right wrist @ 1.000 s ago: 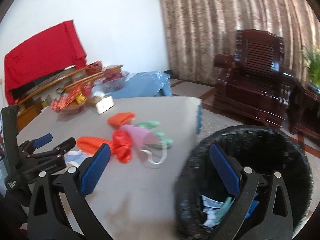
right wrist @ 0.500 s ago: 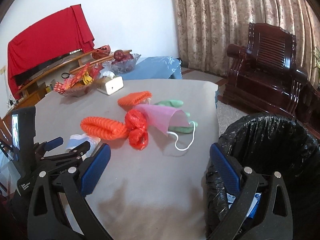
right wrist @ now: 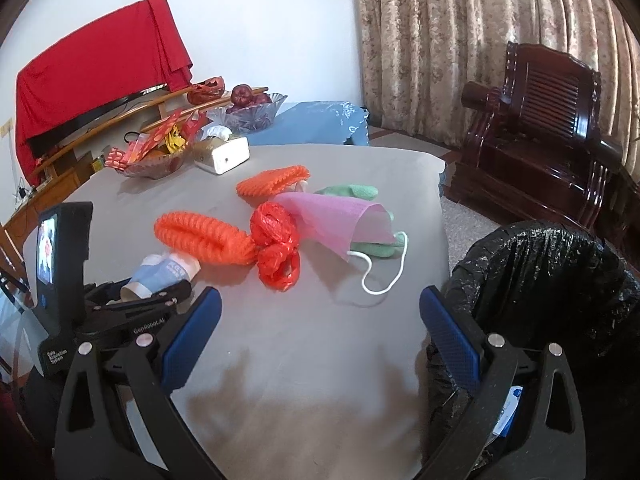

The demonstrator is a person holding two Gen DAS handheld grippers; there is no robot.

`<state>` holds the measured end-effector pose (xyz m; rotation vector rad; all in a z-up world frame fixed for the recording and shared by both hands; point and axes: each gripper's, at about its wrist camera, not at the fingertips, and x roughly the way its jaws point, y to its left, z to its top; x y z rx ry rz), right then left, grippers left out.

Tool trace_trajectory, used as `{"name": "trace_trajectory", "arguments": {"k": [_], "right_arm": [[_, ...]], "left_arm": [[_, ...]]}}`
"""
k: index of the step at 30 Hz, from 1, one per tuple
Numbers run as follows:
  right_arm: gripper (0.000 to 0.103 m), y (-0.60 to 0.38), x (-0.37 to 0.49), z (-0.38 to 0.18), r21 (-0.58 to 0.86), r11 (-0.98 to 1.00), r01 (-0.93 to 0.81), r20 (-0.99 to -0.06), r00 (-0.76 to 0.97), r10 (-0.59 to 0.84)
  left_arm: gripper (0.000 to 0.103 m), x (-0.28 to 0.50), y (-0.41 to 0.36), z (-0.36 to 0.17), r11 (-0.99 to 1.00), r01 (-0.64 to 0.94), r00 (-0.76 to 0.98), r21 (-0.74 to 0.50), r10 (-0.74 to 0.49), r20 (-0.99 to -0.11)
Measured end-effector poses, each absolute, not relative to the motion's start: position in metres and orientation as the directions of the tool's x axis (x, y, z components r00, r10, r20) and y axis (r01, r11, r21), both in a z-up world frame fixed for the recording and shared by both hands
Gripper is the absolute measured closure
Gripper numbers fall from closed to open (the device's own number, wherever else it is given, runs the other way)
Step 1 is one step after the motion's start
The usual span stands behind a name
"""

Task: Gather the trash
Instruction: 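Grasp the blue-white paper cup with the left gripper while the right gripper reaches the pink mask, then pinch the pink mask with the right gripper and lift it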

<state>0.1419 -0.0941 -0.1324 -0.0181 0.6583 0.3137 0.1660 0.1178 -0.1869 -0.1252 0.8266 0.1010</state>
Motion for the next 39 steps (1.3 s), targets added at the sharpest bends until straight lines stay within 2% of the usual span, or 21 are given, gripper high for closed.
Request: {"name": "trace_trajectory", "arguments": {"k": [3, 12, 20, 25, 30, 32, 33, 35, 36, 37, 38, 39], "right_arm": [[0.006, -0.092, 0.142, -0.131, 0.073, 0.951, -0.300, -0.601, 0.748, 0.282], [0.006, -0.079, 0.146, -0.120, 0.080, 0.941, -0.329, -0.579, 0.753, 0.313], [0.007, -0.065, 0.148, -0.111, 0.064, 0.937, -0.343, -0.553, 0.769, 0.320], [0.007, -0.064, 0.169, -0.117, 0.039, 0.939, -0.343, -0.578, 0.759, 0.301], [0.026, -0.056, 0.188, -0.130, 0.023, 0.930, -0.367, -0.614, 0.729, 0.303], [0.044, -0.053, 0.195, -0.135, 0.026, 0.926, -0.378, -0.634, 0.709, 0.307], [0.049, -0.051, 0.199, -0.139, 0.032, 0.921, -0.388, -0.653, 0.690, 0.313], [0.070, -0.049, 0.201, -0.144, 0.052, 0.909, -0.412, -0.670, 0.660, 0.338], [0.077, -0.048, 0.201, -0.145, 0.053, 0.904, -0.424, -0.675, 0.652, 0.345], [0.090, -0.046, 0.199, -0.146, 0.047, 0.900, -0.433, -0.679, 0.647, 0.346], [0.097, -0.046, 0.198, -0.146, 0.047, 0.897, -0.440, -0.681, 0.642, 0.351], [0.099, -0.046, 0.197, -0.145, 0.050, 0.895, -0.444, -0.680, 0.641, 0.356]], "left_arm": [[0.042, 0.161, 0.116, -0.180, 0.990, -0.127, 0.690, -0.061, 0.044, -0.722], [0.042, 0.135, 0.134, -0.154, 0.985, -0.138, 0.713, -0.102, 0.028, -0.700], [0.042, 0.126, 0.158, -0.132, 0.976, -0.203, 0.752, -0.080, 0.103, -0.651], [0.042, 0.137, 0.161, -0.130, 0.975, -0.205, 0.760, -0.083, 0.105, -0.641], [0.042, 0.148, 0.153, -0.129, 0.978, -0.190, 0.766, -0.090, 0.091, -0.636], [0.042, 0.150, 0.149, -0.129, 0.979, -0.181, 0.766, -0.090, 0.083, -0.637], [0.042, 0.151, 0.146, -0.129, 0.981, -0.174, 0.767, -0.088, 0.079, -0.637], [0.042, 0.153, 0.143, -0.128, 0.983, -0.166, 0.768, -0.085, 0.074, -0.636], [0.042, 0.154, 0.141, -0.128, 0.983, -0.161, 0.769, -0.084, 0.072, -0.635], [0.042, 0.154, 0.139, -0.127, 0.984, -0.158, 0.770, -0.083, 0.071, -0.634], [0.042, 0.155, 0.138, -0.127, 0.984, -0.156, 0.772, -0.082, 0.070, -0.632], [0.042, 0.154, 0.137, -0.126, 0.985, -0.154, 0.773, -0.081, 0.069, -0.631]]}}
